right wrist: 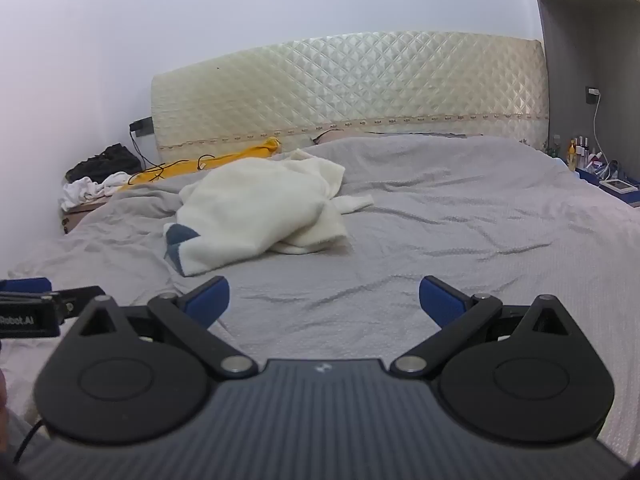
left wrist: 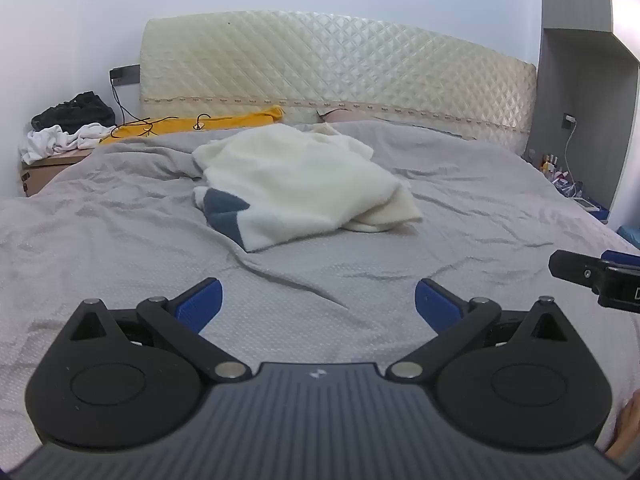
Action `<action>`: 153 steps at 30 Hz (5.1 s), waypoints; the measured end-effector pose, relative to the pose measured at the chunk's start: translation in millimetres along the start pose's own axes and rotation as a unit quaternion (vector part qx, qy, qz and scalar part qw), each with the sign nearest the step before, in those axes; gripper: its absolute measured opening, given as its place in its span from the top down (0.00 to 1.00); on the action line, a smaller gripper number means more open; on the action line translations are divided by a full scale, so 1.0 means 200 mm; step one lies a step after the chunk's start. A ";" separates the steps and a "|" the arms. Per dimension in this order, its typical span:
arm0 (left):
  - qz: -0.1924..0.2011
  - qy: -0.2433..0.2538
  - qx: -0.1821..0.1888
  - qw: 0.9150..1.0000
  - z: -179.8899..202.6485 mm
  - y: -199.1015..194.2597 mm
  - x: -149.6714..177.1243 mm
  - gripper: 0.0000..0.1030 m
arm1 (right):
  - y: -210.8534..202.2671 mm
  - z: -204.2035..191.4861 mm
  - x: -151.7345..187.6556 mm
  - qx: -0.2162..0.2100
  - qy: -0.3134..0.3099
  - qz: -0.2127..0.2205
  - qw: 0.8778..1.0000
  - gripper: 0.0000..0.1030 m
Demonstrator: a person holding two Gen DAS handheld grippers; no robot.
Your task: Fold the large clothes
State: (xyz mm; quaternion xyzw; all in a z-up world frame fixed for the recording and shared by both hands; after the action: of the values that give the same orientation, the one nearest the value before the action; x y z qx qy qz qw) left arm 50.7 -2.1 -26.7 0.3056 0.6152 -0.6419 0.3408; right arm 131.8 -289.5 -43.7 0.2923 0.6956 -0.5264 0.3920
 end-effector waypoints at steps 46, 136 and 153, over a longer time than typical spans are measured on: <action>0.000 -0.009 0.002 1.000 0.00 0.01 0.01 0.00 | 0.02 -0.01 0.01 0.015 0.003 -0.002 1.000 0.00; 0.076 -0.090 0.014 0.993 -0.31 0.59 -0.72 0.88 | 0.61 -0.29 -0.59 -0.155 0.033 -0.022 0.987 0.76; 0.011 -0.094 0.011 0.995 -0.26 0.42 -0.22 0.87 | 0.46 -0.32 -0.16 -0.145 0.061 -0.067 0.985 0.76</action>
State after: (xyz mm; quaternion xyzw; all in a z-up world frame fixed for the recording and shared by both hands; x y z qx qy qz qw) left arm 142.6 51.9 -43.6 0.2544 0.5698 -0.6706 0.4011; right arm 208.8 -203.1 -53.7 0.2167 0.8050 -0.4263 0.3511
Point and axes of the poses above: each gripper's, at about its wrist camera, not at the fingertips, and y roughly the way its jaws point, z to its right, x to its underside, the point moved 5 cm from there along y, roughly the way its jaws point, and after that the axes turned 9 degrees about -z, right-handed, at the moved point
